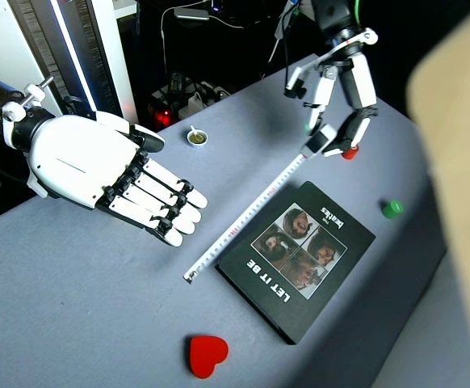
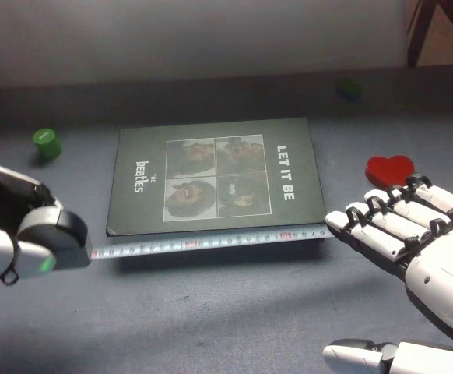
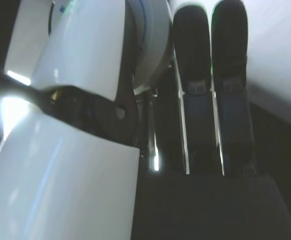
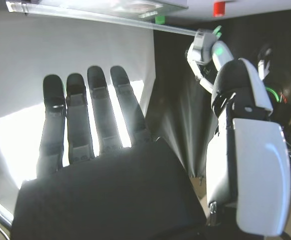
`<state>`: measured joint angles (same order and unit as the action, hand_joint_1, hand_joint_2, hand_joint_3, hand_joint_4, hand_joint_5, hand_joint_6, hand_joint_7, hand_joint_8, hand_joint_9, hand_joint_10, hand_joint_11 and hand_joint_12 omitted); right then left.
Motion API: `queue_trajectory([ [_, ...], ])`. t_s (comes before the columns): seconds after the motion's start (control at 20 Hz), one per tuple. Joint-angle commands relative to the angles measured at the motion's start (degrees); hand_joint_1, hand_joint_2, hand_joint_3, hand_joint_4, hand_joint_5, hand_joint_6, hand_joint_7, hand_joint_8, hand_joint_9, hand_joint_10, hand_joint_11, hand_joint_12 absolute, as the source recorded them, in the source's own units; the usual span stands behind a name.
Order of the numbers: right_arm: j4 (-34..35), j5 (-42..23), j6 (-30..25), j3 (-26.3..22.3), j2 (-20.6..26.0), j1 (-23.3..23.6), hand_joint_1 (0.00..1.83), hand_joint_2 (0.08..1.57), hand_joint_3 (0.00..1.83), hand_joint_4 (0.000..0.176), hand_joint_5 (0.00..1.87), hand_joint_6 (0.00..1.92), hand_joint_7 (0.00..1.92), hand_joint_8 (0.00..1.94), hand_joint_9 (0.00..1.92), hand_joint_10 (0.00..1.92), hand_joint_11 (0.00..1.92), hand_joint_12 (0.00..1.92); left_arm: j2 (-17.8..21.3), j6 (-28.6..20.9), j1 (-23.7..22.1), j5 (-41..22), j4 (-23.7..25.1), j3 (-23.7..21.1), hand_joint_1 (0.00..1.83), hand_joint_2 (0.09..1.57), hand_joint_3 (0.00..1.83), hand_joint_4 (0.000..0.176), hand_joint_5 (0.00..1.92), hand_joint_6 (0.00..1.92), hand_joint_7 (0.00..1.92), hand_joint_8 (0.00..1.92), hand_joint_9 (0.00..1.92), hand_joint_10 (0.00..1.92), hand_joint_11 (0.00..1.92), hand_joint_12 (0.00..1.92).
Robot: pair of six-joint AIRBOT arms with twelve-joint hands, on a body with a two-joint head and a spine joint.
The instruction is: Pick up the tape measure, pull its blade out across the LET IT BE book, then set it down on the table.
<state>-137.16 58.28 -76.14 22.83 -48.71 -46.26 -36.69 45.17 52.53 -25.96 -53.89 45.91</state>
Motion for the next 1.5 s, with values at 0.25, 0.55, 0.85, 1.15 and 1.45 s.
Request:
queue_trajectory([
  [0.25,-4.16,4.9,-0.25,-0.23,-0.19,0.07,0.09,1.03,0.0,0.0,0.16,0.0,0.19,0.0,0.14,0.0,0.0,0.63,-3.41,-5.28,3.78,-9.18,2.25,0.79,1.38,1.09,0.0,0.0,0.88,1.07,1.13,0.62,1.0,1.1,0.86,0.99],
  [0.55,-4.6,4.88,-0.24,-0.32,-0.29,-0.44,0.08,1.04,0.0,0.0,0.17,0.0,0.2,0.0,0.15,0.0,0.0,0.66,-5.31,-7.75,7.09,-11.06,3.53,1.35,1.38,1.1,0.0,0.0,0.87,1.08,1.14,0.63,0.96,1.14,0.85,1.01],
  [0.85,-4.63,4.86,-0.27,-0.31,-0.3,-0.51,0.09,1.04,0.0,0.0,0.16,0.0,0.18,0.0,0.14,0.0,0.0,0.66,-6.34,-10.34,8.96,-12.47,5.55,1.55,1.38,1.1,0.0,0.0,0.86,1.09,1.12,0.71,0.93,1.15,0.8,1.05],
  [1.15,-4.65,4.81,-0.25,-0.31,-0.3,-0.52,0.08,1.05,0.01,0.0,0.16,0.0,0.19,0.0,0.14,0.0,0.0,0.65,-6.53,-10.94,9.99,-12.95,6.05,1.26,1.18,1.23,0.0,0.0,0.66,1.42,0.87,1.19,0.84,0.38,0.51,1.07],
  [1.45,-4.65,4.88,-0.36,-0.3,-0.28,-0.51,0.08,1.06,0.01,0.0,0.16,0.0,0.19,0.0,0.14,0.0,0.0,0.65,-6.48,-11.33,10.31,-13.52,6.88,1.26,0.89,1.19,0.0,0.0,0.72,0.02,0.74,0.0,0.69,0.0,0.34,0.86],
])
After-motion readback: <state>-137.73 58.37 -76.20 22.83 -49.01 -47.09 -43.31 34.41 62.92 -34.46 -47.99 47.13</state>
